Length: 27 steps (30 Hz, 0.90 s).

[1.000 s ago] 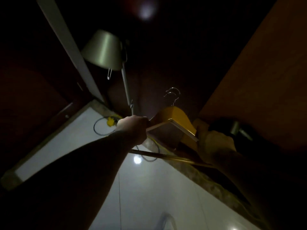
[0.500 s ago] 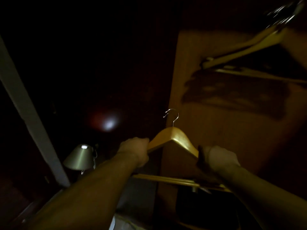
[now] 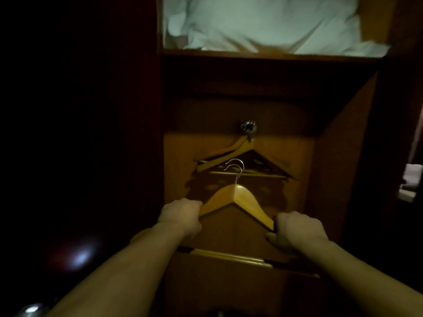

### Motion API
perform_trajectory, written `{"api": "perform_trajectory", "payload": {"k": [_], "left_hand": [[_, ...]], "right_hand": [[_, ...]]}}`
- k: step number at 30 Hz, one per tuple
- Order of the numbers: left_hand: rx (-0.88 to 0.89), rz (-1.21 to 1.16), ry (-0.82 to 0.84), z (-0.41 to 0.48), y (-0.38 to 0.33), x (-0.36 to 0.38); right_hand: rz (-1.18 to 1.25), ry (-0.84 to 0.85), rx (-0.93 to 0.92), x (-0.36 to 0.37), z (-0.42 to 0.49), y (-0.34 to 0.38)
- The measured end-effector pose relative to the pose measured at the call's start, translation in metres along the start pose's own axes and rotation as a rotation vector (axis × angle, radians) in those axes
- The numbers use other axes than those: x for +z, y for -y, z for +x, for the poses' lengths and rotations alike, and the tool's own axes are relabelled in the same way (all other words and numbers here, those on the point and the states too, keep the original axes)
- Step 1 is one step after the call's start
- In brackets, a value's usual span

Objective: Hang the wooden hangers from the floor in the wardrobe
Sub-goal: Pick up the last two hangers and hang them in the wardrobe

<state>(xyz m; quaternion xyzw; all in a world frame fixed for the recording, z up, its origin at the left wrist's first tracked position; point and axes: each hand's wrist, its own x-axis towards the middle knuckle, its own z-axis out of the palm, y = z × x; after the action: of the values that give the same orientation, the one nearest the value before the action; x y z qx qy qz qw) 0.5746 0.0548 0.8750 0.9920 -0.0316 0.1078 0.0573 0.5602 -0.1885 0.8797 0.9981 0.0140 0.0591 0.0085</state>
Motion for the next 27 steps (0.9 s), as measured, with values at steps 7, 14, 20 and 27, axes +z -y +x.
{"api": "perform_trajectory", "payload": {"k": [7,14,20,27], "left_hand": [[0.067,-0.027,-0.047,0.042,-0.064,-0.03],[0.084,-0.003,-0.11,0.091,-0.129,-0.055],[0.04,-0.05,-0.187,0.121,-0.167,-0.057],[-0.034,-0.059,-0.184,0.15,-0.168,-0.051]], "right_hand": [[0.043,-0.131,0.063,-0.032,0.022,-0.065],[0.09,-0.221,0.085,-0.057,0.07,-0.132],[0.226,-0.205,0.027,-0.07,0.118,-0.178],[0.638,0.073,-0.066,-0.076,0.16,-0.188]]}}
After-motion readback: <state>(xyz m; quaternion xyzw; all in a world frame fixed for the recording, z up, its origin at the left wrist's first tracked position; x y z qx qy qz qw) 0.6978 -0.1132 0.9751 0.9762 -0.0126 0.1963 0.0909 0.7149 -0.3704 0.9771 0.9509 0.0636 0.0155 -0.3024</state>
